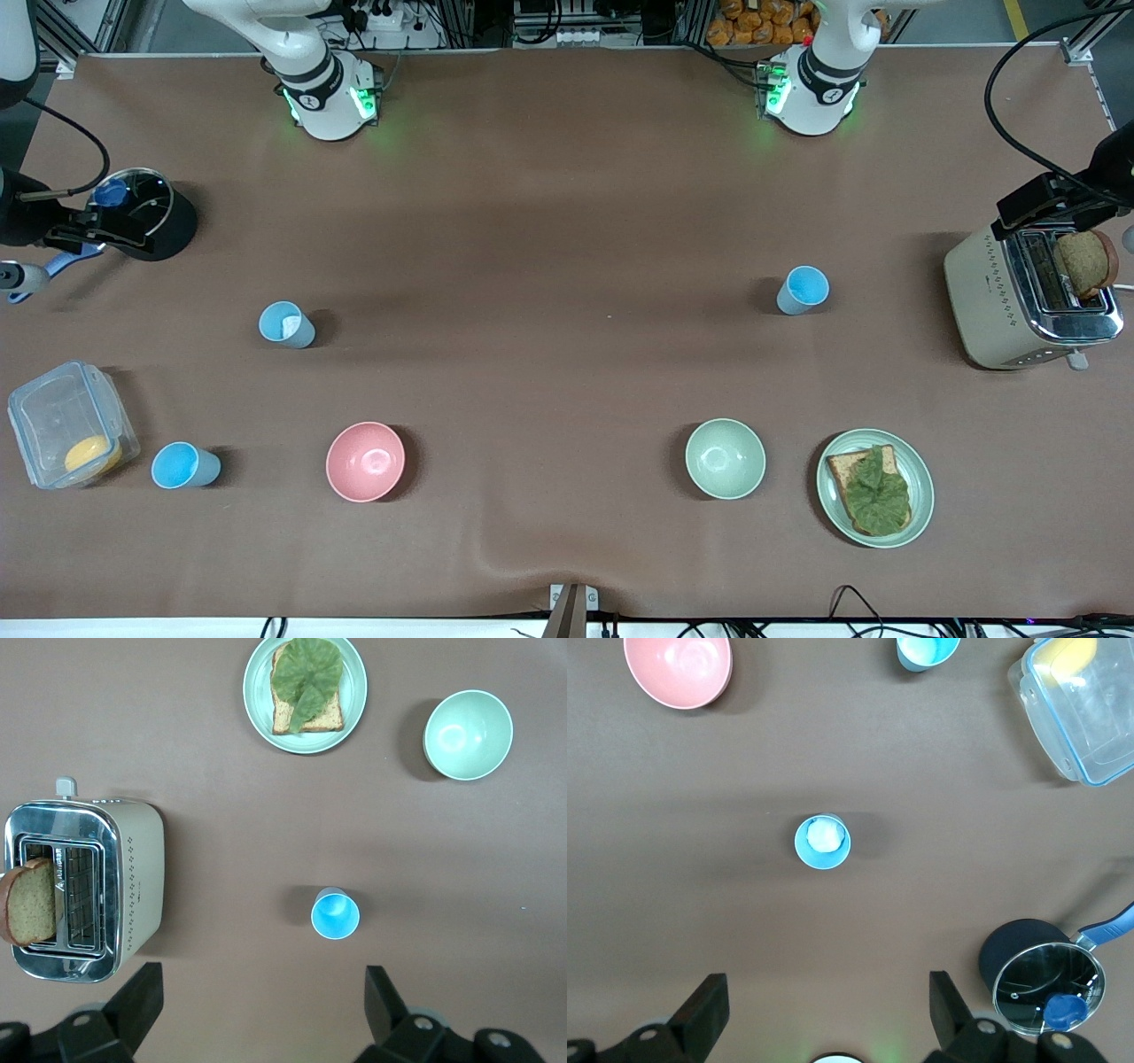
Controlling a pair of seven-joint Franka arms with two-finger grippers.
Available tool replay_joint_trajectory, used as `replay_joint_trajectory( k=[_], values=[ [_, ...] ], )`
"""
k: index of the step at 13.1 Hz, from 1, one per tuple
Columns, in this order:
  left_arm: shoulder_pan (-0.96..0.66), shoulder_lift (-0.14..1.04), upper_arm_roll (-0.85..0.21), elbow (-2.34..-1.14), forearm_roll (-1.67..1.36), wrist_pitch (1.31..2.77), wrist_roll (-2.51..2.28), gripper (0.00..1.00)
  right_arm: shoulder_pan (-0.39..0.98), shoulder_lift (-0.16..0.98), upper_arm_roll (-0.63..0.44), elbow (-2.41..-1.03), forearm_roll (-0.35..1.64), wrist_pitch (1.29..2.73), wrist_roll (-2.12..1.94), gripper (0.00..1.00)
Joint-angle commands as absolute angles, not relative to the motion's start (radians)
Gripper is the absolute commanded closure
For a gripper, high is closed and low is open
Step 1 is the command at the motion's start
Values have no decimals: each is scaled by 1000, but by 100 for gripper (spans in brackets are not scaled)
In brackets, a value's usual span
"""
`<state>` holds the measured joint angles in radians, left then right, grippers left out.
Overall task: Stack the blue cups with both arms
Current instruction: 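Reach the right gripper to the blue cup and close on it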
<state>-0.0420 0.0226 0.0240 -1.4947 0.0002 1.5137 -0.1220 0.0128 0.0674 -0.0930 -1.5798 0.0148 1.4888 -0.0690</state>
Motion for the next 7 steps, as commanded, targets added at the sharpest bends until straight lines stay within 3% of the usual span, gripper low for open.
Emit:
replay_joint_trajectory(
  k=[1, 7],
  values=[
    [-31, 28, 21, -1477, -23, 1497, -118, 0, 9, 80, -92, -1554, 6, 1471, -63, 0],
    [-31, 28, 21, -1477, -23, 1497, -120, 0, 2, 202, -89, -1577, 12, 1494, -69, 0]
  ],
)
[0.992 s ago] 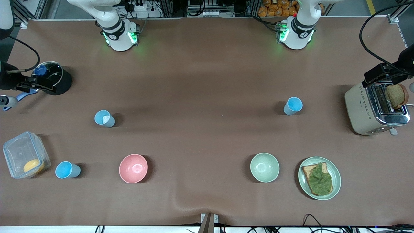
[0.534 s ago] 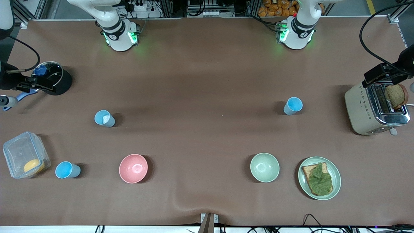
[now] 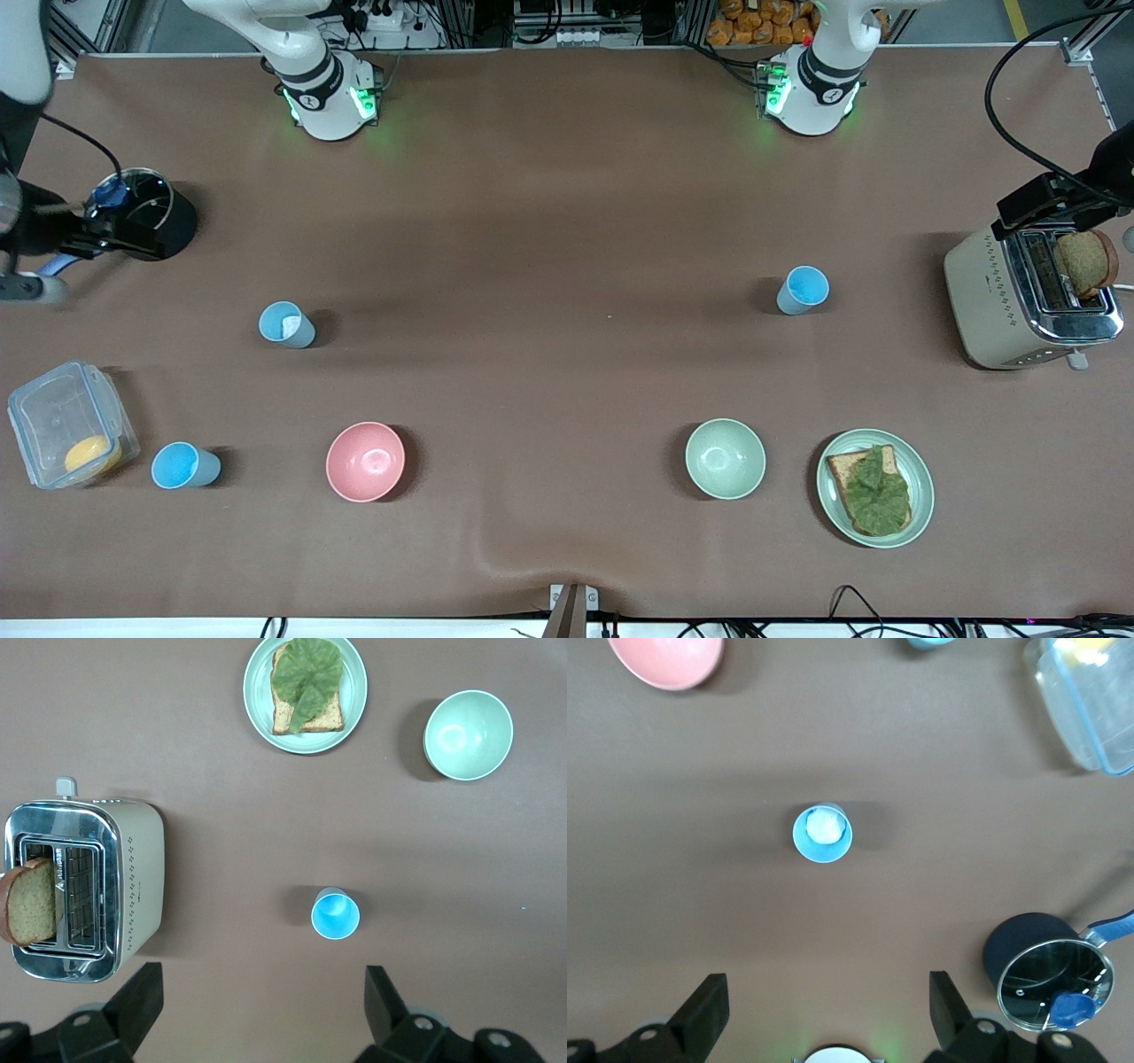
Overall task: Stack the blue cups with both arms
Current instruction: 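Reach the right gripper to the blue cup and close on it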
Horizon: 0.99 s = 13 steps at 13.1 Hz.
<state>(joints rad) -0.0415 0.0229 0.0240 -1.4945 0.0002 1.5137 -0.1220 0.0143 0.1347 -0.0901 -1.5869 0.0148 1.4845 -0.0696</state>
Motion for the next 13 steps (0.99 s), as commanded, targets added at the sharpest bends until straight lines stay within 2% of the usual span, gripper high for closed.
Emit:
replay_joint_trajectory(
  k=[1, 4, 9, 13],
  values=[
    [-31, 28, 21, -1477, -25, 1497, -120, 0, -2, 233, -87, -1581, 12, 1517, -71, 0],
    [-31, 28, 21, -1477, -25, 1497, -123, 0, 38, 270, -87, -1725, 12, 1734, -72, 0],
    [-32, 28, 21, -1477, -21, 1497, -120, 0, 28, 282, -87, -1971, 12, 2044, -142, 0],
    [-32, 28, 20, -1477, -23, 1499, -121, 0, -20, 317, -87, -2019, 14, 2118, -268, 0]
  ],
)
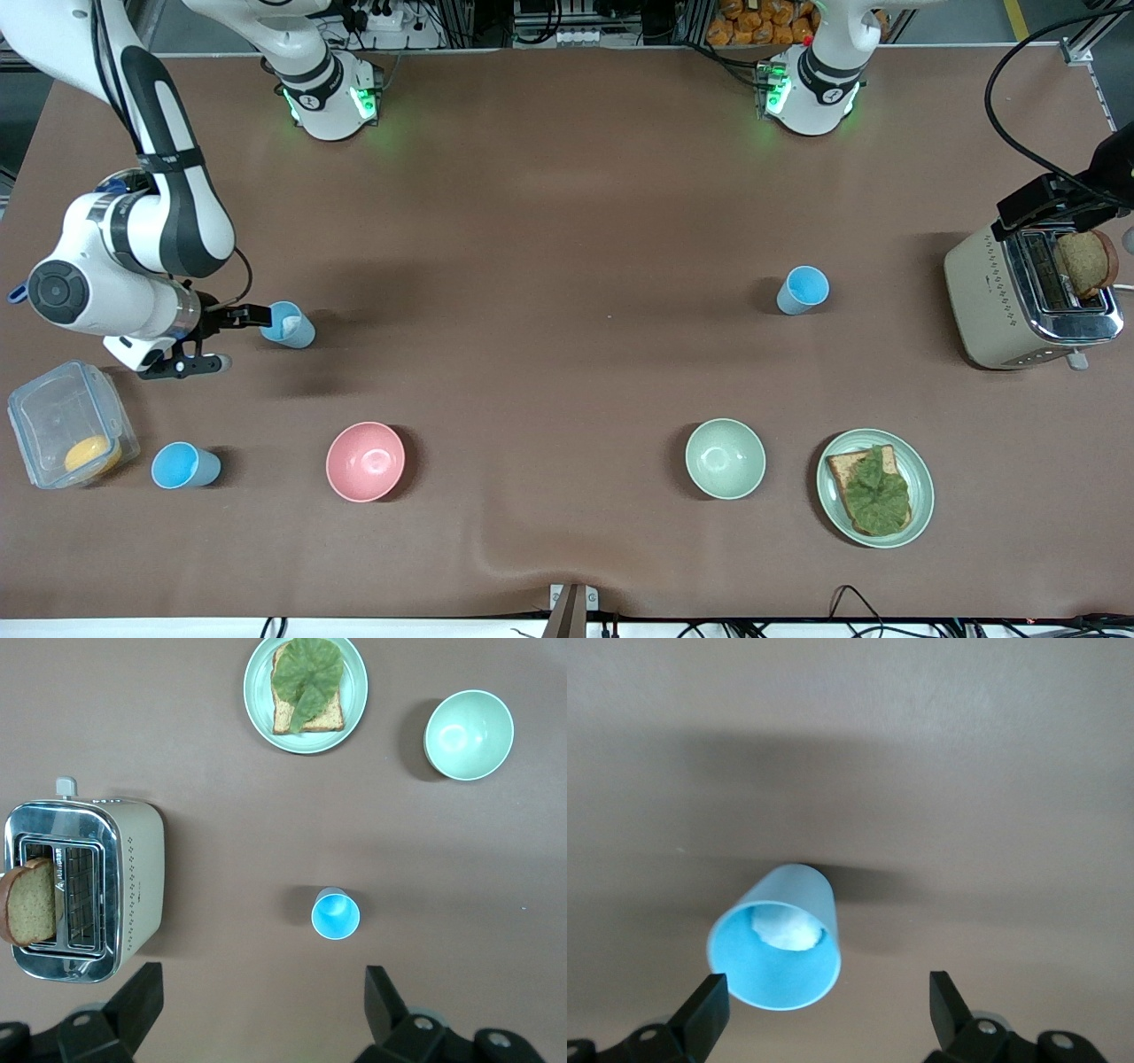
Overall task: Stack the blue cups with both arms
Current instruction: 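Reach the right gripper to the blue cup and close on it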
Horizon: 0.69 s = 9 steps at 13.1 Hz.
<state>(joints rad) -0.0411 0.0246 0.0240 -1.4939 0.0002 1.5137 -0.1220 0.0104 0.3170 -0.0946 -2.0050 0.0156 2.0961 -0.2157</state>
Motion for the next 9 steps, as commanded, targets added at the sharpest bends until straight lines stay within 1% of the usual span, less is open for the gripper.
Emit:
replay_joint_trajectory(
  k=[1, 6, 7, 8, 9],
  values=[
    [-31, 28, 20, -1477, -23, 1497, -121, 0, -21, 333, -87, -2019, 14, 2125, -271, 0],
    [-31, 28, 20, -1477, -23, 1497, -121, 0, -22, 394, -86, -2019, 61, 2146, -278, 0],
    [-32, 28, 21, -1477, -23, 1497, -121, 0, -21, 402, -86, -2019, 63, 2148, -278, 13],
    [-31, 28, 21, -1477, -25, 1497, -121, 0, -20, 413, -86, -2019, 74, 2149, -278, 34],
    [-31, 28, 21, -1477, -25, 1497, -121, 0, -20, 414, -86, -2019, 86, 2146, -278, 67]
  ],
)
